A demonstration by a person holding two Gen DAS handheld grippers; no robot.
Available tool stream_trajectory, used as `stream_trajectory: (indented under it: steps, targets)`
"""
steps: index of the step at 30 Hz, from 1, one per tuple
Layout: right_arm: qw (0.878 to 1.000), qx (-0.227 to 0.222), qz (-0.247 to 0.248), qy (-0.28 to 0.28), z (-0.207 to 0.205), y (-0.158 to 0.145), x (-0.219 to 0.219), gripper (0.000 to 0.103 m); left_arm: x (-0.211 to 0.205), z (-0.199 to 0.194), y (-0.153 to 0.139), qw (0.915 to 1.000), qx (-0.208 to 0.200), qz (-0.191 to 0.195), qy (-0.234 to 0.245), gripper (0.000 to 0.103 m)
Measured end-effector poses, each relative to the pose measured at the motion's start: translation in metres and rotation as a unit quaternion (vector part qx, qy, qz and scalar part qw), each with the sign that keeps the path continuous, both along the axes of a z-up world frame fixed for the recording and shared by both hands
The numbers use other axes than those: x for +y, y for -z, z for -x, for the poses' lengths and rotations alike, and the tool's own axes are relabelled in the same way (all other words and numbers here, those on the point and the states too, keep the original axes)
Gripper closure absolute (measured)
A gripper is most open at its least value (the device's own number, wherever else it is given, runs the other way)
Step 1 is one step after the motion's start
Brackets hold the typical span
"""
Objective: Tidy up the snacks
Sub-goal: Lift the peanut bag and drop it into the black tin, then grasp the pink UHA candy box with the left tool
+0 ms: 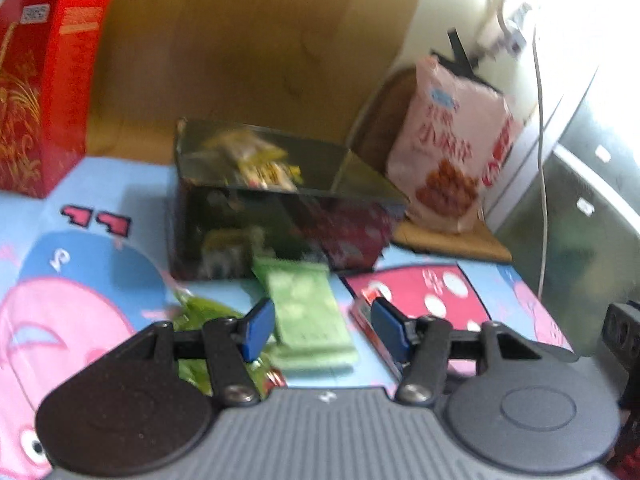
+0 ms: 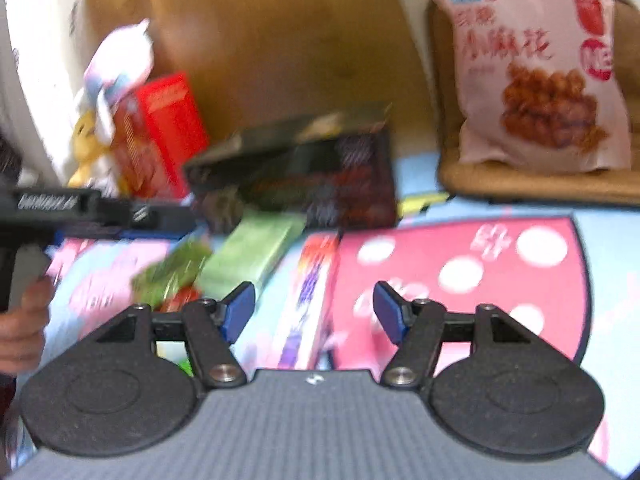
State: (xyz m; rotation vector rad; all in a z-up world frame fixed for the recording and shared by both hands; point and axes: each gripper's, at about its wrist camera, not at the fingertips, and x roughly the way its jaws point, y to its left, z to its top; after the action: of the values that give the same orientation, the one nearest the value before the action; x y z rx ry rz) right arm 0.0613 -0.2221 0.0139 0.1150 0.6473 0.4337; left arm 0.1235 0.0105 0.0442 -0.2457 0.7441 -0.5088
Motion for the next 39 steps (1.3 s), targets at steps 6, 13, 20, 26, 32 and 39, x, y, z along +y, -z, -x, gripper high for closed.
stream_trajectory:
  steps: [6, 13, 20, 26, 32, 39]
  targets:
    - [0.996, -0.008, 0.083, -0.033, 0.024, -0.002, 0.001, 0.078, -0.020, 0.006, -0.009, 0.9997, -0.007, -0.014, 0.021, 0.048]
    - [0.985, -0.030, 0.155, -0.071, 0.071, -0.006, -0.054, 0.076, -0.072, 0.005, -0.013, 0.9959, 0.001, -0.029, 0.086, 0.048]
    - [0.981, -0.051, 0.189, 0.003, 0.128, -0.003, -0.098, 0.043, -0.133, 0.018, -0.001, 0.9865, 0.008, -0.051, 0.155, 0.048]
    - [0.988, -0.062, 0.120, 0.077, 0.156, 0.006, -0.108, 0.044, -0.158, 0.031, 0.012, 0.9815, 0.016, -0.069, 0.177, 0.049]
    - [0.988, -0.052, 0.090, 0.111, 0.153, 0.016, -0.097, 0.067, -0.162, 0.040, 0.021, 0.9781, 0.040, -0.052, 0.198, 0.060]
    - [0.986, -0.049, 0.063, 0.147, 0.158, 0.016, -0.099, 0.077, -0.157, 0.059, 0.016, 0.9818, 0.036, -0.059, 0.177, 0.060]
